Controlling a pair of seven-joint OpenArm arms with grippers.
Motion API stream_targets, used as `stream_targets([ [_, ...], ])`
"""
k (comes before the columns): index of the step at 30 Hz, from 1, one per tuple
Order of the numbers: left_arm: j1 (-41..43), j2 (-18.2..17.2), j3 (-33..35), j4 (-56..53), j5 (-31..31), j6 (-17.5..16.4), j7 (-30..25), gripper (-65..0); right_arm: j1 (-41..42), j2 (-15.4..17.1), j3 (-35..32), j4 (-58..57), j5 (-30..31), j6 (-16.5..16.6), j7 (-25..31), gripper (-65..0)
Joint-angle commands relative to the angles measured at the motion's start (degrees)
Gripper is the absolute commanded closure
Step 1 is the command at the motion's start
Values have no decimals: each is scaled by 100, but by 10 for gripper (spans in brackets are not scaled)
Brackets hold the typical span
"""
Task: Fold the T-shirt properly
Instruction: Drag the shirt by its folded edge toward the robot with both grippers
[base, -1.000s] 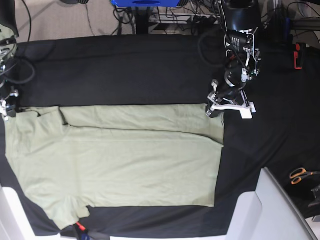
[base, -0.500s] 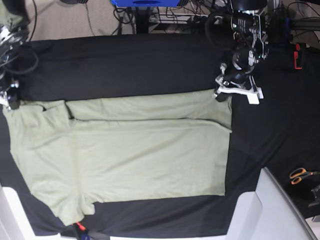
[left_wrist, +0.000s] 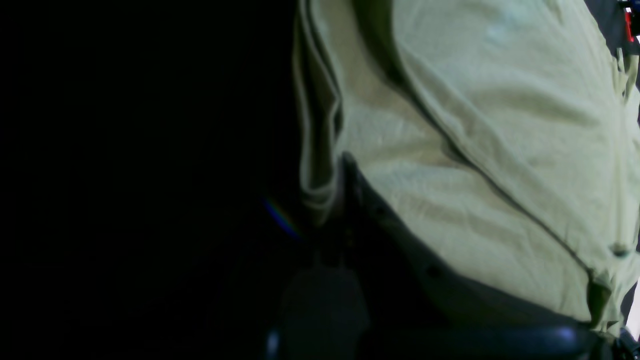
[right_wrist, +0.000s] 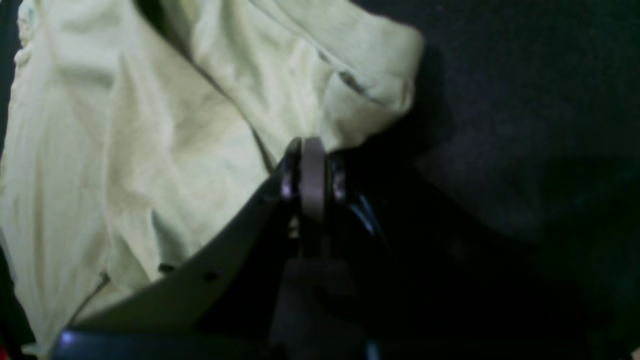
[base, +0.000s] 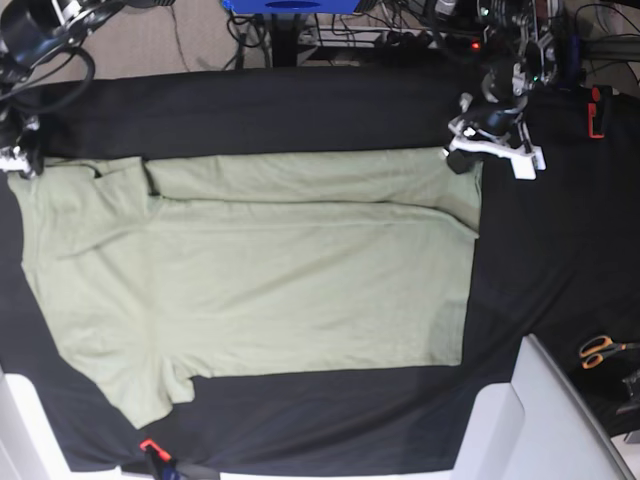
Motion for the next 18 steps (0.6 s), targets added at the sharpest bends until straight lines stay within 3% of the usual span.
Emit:
stream_targets([
  [1, 68, -99, -18, 156, -34, -21, -75, 0, -20, 63, 24, 207, 73, 26, 7, 0],
  [11, 762, -213, -62, 604, -34, -21, -93, 0, -767, -350, 33, 1209, 73, 26, -142, 0],
  [18, 1123, -213, -71, 771, -34, -21, -101, 0, -1084, -491, 33, 1323, 73, 26, -142, 0],
])
